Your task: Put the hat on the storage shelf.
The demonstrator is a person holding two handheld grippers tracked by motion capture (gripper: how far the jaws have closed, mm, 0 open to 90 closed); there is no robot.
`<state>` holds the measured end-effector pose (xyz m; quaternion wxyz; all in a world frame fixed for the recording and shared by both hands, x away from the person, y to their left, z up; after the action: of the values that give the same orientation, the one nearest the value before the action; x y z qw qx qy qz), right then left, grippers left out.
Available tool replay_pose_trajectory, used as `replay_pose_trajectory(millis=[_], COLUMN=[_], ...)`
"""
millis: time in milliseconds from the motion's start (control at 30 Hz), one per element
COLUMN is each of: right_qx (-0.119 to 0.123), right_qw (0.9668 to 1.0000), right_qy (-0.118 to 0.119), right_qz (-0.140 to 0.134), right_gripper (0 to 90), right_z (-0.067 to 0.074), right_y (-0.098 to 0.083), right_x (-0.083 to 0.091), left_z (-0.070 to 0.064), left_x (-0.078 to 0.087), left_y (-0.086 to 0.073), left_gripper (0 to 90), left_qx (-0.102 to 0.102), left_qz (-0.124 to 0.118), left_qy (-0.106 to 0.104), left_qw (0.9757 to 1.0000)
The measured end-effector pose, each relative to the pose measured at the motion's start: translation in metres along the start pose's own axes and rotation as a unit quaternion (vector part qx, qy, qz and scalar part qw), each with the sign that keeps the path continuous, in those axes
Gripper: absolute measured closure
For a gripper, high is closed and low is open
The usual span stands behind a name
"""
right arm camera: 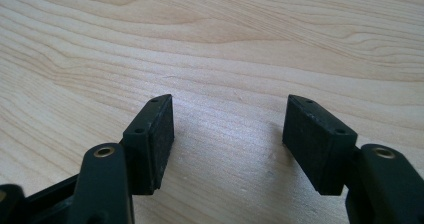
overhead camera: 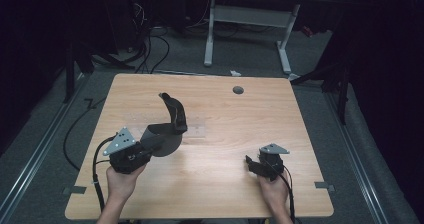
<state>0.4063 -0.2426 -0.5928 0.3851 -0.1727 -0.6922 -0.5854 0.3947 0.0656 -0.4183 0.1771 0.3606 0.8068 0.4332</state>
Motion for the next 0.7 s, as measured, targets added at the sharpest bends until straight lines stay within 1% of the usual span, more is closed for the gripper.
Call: replay_pose_trajectory(millis=[67,100,167,267,400,533,600,700], right_qx=[0.000,0.001,0.002,0.002,0.002,0.003,0.003,0.002], right_qw=[1.0000,1.0000,1.0000,1.0000,1.0000,1.0000,1.0000,1.0000], right_qy=[0.000,0.001,0.002,0.002,0.003,0.003,0.003,0.003], right_qz=[0.000,0.000,0.000,0.000,0.000,0.000,0.000,0.000], right_gripper=[37.5,37.6,37.6,37.7,37.7,37.6,37.6,37.6], right_z=[0.000,0.000,0.001,0.001,0.001,0.001,0.001,0.001], right_y=[0.000,0.000,0.000,0.000,0.000,0.000,0.000,0.000], right_x=[0.000,0.000,0.000,0.000,0.000,0.000,0.000,0.000], left_z=[0.001,0.002,0.003,0.009,0.013,0.016,0.022,0.025], left_x=[0.000,0.001,0.001,0.002,0.004,0.006,0.006,0.006], left_y=[0.002,0.006,0.008,0.013,0.018,0.021,0.023,0.025], left_gripper=[86.5,86.5,86.5,86.5,86.5,86.5,86.5,86.5], left_qx=[-0.001,0.004,0.005,0.000,-0.005,-0.004,-0.005,-0.003], left_qz=[-0.002,-0.008,-0.011,-0.015,-0.019,-0.025,-0.027,-0.031], left_qy=[0.001,0.000,0.001,0.010,0.017,0.021,0.028,0.033], left_qw=[1.0000,1.0000,0.9999,0.9998,0.9997,0.9995,0.9992,0.9990])
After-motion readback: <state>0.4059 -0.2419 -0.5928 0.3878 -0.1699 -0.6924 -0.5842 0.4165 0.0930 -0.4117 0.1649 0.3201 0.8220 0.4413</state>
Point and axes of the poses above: each handheld gripper's, and its own axes: x roughly backward along the jaws, y roughly out of its top, z roughly to its left, the point moved 9 cm from there along -x, roughly forward along the jaws, and after that the axes turned 4 degrees about z, right-handed, at the moved point
